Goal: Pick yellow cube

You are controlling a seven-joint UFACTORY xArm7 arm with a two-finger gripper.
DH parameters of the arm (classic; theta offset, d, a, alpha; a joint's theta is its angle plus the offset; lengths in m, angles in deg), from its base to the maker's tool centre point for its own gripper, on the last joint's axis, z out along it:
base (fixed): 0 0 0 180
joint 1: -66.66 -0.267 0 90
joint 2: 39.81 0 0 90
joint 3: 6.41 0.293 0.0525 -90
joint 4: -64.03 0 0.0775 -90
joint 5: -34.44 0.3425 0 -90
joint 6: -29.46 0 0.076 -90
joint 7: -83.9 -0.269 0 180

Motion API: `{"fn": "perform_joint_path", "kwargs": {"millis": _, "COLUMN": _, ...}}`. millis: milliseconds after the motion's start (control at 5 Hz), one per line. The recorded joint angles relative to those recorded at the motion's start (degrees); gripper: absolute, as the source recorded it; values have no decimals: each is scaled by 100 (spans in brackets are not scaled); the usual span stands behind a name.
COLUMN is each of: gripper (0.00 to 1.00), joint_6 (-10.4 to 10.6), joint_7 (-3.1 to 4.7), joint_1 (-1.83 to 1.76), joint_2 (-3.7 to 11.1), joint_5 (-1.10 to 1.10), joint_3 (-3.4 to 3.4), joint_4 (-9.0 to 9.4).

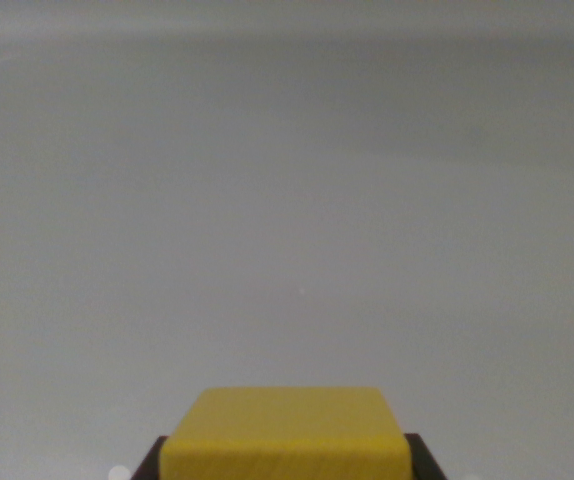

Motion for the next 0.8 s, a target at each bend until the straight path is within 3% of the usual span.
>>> {"fn": "perform_joint_path", "kwargs": {"millis": 200, "gripper": 100, "joint_6": 0, "joint_7": 0, "joint_1": 0, "joint_2": 0, "joint_5": 0, "joint_3": 0, "joint_4": 0}}
{"fn": "perform_joint_path", "kwargs": {"millis": 400, "gripper": 100, "joint_6": -207, "joint_7": -8, "joint_1": 1, "joint_2": -73, "joint_5": -5, "joint_3": -2, "joint_4": -134}}
{"fn": "perform_joint_path", "kwargs": {"millis": 600, "gripper": 100, "joint_6": -207, "joint_7": -8, "joint_1": 1, "joint_2": -73, "joint_5": -5, "joint_3": -2, "joint_4": -134}}
{"fn": "perform_joint_path", "kwargs": {"millis": 800, "gripper": 100, "joint_6": -409, "joint_7": -15, "joint_1": 1, "joint_2": -144, "joint_5": -10, "joint_3": -4, "joint_4": -265}}
